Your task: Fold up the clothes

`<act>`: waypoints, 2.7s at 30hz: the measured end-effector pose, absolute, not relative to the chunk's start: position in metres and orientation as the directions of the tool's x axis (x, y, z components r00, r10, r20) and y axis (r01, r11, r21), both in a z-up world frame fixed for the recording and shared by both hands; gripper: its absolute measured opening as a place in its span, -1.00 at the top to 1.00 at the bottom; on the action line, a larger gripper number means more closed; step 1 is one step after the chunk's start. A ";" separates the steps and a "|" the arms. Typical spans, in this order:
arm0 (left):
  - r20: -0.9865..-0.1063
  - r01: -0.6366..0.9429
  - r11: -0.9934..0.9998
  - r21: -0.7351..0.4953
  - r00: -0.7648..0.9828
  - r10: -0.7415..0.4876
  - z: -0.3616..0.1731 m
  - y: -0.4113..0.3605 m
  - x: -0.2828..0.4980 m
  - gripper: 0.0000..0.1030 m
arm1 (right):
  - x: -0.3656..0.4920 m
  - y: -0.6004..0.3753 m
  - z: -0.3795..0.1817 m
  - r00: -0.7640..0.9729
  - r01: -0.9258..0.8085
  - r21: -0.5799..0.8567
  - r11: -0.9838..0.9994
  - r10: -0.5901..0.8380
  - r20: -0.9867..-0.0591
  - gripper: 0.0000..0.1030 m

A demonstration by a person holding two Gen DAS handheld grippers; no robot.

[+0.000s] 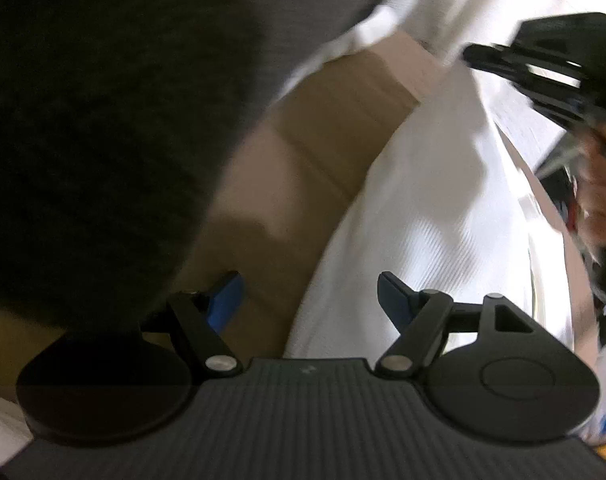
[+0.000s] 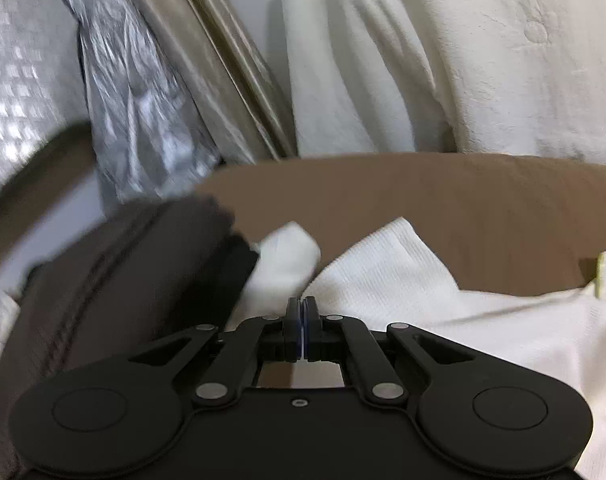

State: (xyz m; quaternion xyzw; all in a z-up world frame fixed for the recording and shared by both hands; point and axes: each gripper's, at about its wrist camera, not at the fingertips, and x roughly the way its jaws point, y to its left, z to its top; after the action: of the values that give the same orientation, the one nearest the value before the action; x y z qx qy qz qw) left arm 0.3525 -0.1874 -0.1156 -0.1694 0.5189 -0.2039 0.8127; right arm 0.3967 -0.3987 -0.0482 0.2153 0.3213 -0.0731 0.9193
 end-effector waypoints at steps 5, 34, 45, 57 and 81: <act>-0.772 0.176 0.863 -0.474 0.390 -0.503 -0.109 -0.183 0.341 -0.43 | 0.396 -0.375 -0.014 0.737 0.352 0.259 0.900 -0.096 -0.669 0.45; -0.582 0.278 0.925 -0.258 0.719 -0.378 -0.070 -0.174 0.240 -0.23 | 0.191 -0.569 -0.024 0.698 0.462 0.262 0.847 -0.165 -0.697 -0.20; -0.665 0.505 0.845 -0.177 0.571 -0.481 -0.093 -0.329 0.324 -0.26 | 0.245 -0.649 -0.097 0.771 0.384 0.510 0.770 0.037 -0.636 -0.18; -0.718 0.529 0.839 -0.128 0.534 -0.446 -0.125 -0.339 0.341 -0.36 | 0.356 -0.643 -0.118 0.600 0.215 0.461 0.861 0.256 -0.758 -0.50; -0.661 0.494 0.807 -0.323 0.493 -0.566 -0.111 -0.339 0.346 -0.38 | 0.362 -0.620 -0.109 0.623 0.300 0.511 0.805 0.240 -0.745 -0.05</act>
State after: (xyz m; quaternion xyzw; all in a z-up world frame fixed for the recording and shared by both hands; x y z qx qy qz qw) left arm 0.3464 -0.3392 -0.1113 -0.0449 0.3988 -0.3073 0.8628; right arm 0.3615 -0.6196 -0.1090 0.3114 0.4338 -0.0179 0.8453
